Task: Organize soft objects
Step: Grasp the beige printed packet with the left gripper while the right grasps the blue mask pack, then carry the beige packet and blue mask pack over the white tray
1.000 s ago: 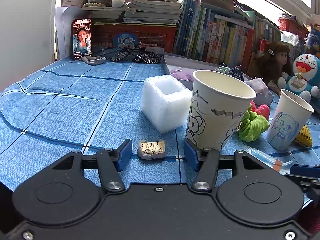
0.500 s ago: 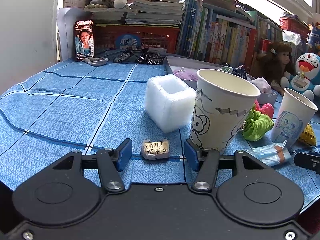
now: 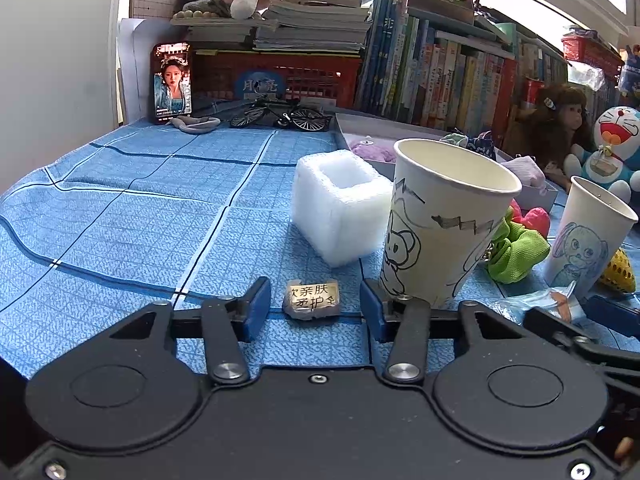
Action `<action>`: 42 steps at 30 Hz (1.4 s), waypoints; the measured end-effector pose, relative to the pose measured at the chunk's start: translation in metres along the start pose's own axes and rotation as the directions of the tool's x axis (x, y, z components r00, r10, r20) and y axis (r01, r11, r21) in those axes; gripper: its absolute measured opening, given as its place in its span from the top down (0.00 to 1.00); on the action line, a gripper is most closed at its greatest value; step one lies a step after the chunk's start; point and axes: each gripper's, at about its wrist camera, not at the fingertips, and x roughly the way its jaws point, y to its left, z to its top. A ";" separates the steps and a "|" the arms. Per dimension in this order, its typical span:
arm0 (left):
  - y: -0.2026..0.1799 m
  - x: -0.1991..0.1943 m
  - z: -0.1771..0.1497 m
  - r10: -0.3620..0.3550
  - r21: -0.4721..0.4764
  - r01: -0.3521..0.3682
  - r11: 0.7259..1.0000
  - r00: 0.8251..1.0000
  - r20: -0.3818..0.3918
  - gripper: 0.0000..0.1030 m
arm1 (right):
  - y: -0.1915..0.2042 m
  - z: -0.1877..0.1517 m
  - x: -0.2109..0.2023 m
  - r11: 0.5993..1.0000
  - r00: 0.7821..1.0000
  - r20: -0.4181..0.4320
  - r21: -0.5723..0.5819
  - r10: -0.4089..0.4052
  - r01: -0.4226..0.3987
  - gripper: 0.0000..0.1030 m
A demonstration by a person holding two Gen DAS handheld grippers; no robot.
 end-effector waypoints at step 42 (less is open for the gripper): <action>0.003 -0.048 0.167 -0.160 0.088 0.147 0.985 0.972 0.170 0.73 | -0.054 0.154 -0.031 0.989 0.980 0.131 -0.047 0.147 -0.142 0.21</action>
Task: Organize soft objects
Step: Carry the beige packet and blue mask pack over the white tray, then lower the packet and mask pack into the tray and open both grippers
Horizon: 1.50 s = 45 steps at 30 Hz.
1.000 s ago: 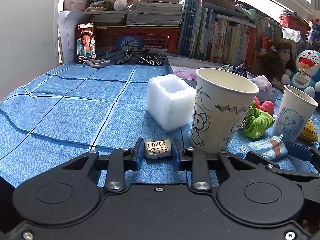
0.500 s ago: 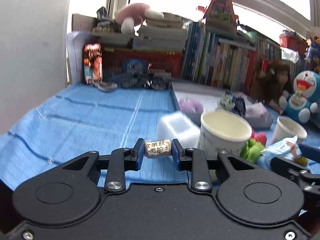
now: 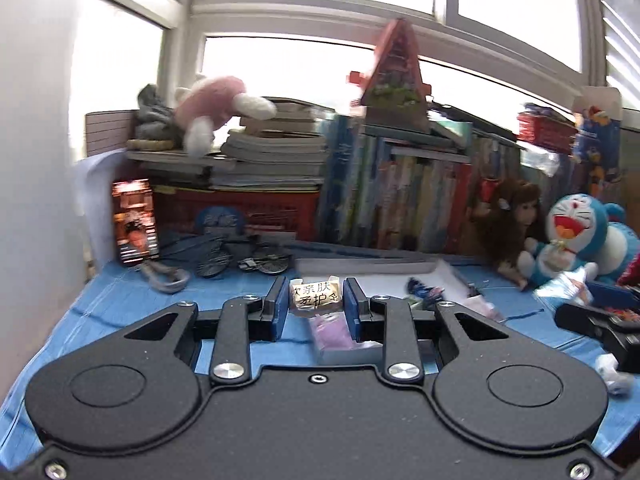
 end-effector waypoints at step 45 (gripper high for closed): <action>-0.054 0.334 0.008 -0.021 -0.022 0.010 1.000 0.804 -0.594 0.73 | -0.128 -0.001 0.271 0.973 0.826 -0.537 0.041 -0.169 0.226 0.18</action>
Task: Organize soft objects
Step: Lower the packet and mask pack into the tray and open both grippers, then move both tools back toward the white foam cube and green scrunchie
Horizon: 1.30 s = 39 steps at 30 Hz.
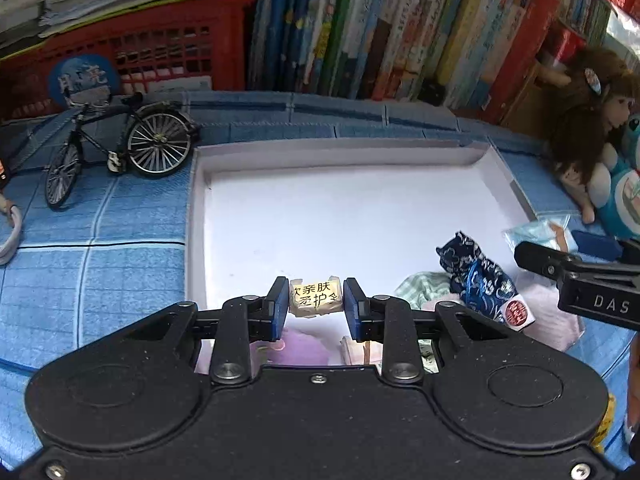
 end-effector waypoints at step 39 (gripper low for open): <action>-0.004 -0.104 -0.047 -0.012 0.079 -0.001 0.997 0.985 0.171 0.35 | 0.027 -0.032 -0.100 0.984 0.968 0.182 -0.072 0.175 -0.165 0.12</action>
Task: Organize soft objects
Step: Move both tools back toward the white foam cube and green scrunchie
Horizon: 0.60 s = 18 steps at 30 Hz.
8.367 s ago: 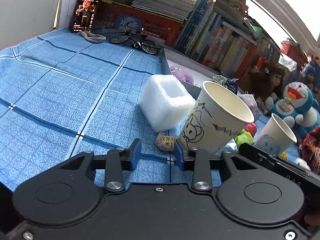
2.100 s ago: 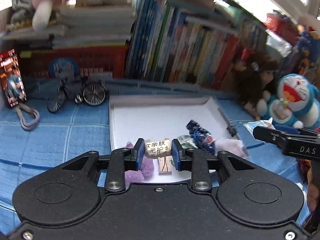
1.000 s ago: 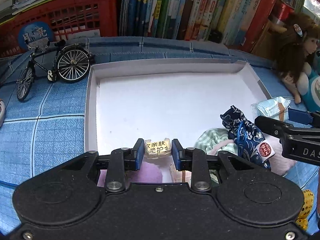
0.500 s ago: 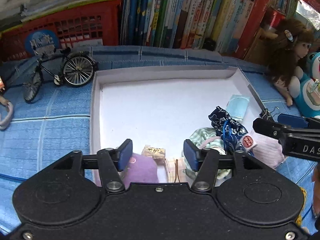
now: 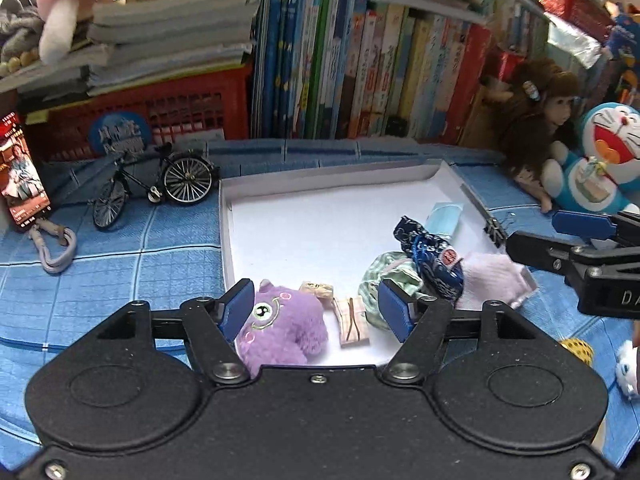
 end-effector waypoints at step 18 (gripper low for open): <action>0.022 -0.083 -0.059 -0.055 -0.032 0.058 0.998 0.994 0.097 0.31 | 0.056 -0.044 -0.080 0.982 0.988 0.112 -0.171 0.104 -0.084 0.09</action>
